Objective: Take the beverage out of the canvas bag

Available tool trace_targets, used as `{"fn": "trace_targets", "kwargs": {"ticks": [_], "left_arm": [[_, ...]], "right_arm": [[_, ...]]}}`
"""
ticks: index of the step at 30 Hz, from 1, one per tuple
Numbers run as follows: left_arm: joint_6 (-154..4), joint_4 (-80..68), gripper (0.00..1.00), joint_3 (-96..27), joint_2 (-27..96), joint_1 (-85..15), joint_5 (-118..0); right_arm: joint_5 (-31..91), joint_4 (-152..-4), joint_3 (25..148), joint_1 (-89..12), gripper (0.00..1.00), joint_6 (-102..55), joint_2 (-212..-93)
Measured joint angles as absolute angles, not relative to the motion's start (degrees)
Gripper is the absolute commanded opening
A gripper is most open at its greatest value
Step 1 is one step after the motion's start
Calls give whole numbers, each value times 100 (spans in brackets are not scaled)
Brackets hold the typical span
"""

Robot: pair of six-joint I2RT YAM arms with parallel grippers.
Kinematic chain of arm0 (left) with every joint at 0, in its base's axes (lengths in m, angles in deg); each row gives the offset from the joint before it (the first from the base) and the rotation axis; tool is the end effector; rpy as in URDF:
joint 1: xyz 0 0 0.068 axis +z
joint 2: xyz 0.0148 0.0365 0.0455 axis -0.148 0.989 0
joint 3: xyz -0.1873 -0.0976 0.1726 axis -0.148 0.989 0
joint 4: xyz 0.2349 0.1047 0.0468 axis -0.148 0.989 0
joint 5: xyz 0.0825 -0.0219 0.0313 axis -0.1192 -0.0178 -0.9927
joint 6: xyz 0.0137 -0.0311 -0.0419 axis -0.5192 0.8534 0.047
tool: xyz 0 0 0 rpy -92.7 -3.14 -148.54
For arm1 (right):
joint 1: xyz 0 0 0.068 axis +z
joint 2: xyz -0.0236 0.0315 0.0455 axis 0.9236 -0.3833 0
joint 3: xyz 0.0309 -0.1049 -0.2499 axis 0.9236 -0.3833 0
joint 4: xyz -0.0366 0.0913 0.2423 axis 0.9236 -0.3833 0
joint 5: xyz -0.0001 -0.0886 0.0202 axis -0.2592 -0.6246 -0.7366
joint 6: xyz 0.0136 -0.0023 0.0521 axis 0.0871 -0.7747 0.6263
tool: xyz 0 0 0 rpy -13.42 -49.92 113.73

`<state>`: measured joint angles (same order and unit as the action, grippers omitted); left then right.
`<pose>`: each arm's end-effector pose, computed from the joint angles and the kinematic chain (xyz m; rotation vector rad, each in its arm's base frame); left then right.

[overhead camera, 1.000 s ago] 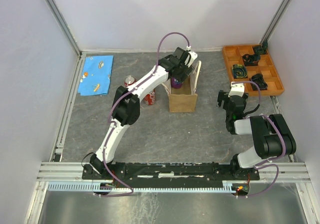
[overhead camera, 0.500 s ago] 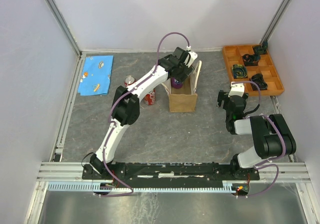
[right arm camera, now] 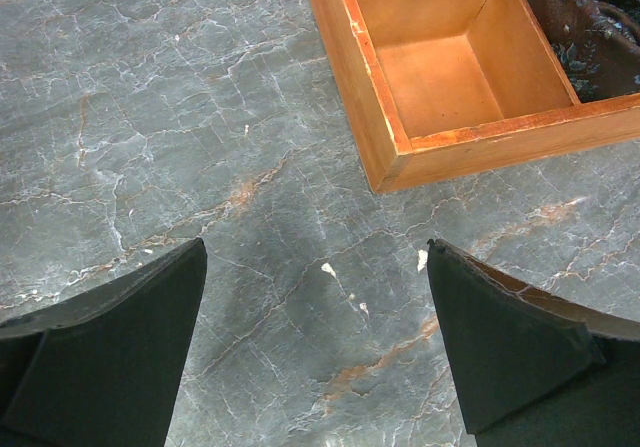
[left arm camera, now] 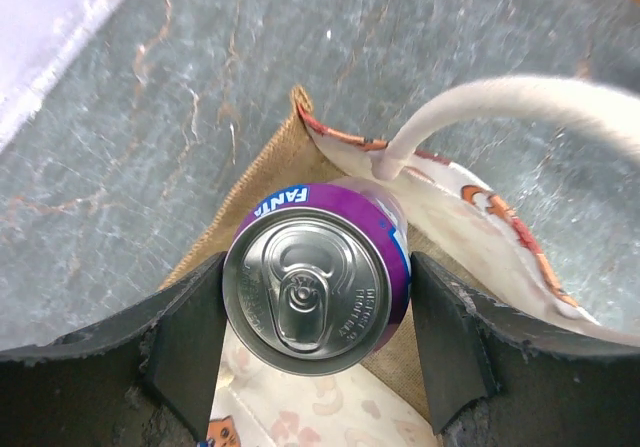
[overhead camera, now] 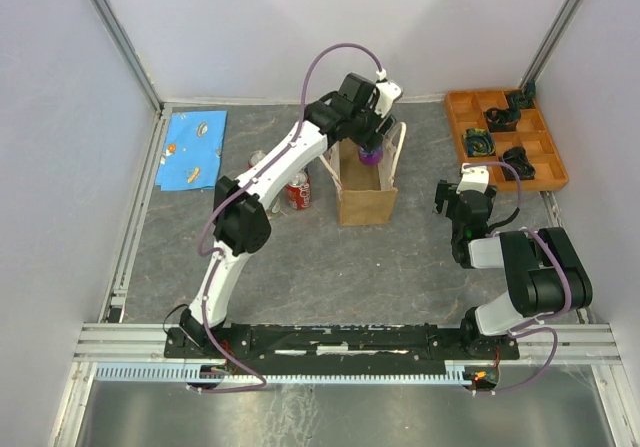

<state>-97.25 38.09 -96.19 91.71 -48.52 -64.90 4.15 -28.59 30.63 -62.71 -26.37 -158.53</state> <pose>0.4015 -0.3386 0.3027 0.9977 2.0692 -0.3111 0.2577 0.0104 0.1377 0.1966 1.8808 -0.1974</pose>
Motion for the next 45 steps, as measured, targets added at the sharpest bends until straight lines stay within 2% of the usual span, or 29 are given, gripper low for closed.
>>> {"fn": "trace_targets", "kwargs": {"ticks": [11, 18, 26, 27, 33, 38, 45], "left_arm": [[-9751, 4264, 3, -10609, 8834, -4852, -6343], [-9961, 4555, 3, -10502, 8150, -4852, -6594], [-10040, 4096, 3, -8365, 5825, -4852, -7300], [-10037, 4032, 3, -7943, 5213, -4852, -7504], [-9895, 3665, 3, -6614, 3949, -4905, -7915], [-9596, 3482, 3, -5016, 3215, -4962, -8166], [-9113, 2760, 3, -2402, 2809, -5012, -8223]], "right_arm": [[417, -2859, 3063, -6271, 99, -2637, -15853], [415, -2859, 3063, -6271, 99, -2637, -15853], [417, -2859, 3063, -6271, 99, -2637, -15853], [415, -2857, 3063, -6271, 99, -2637, -15853], [415, -2859, 3063, -6271, 99, -2637, -15853], [415, -2857, 3063, -6271, 99, -2637, -15853], [415, -2859, 3063, -6271, 99, -2637, -15853]]}}
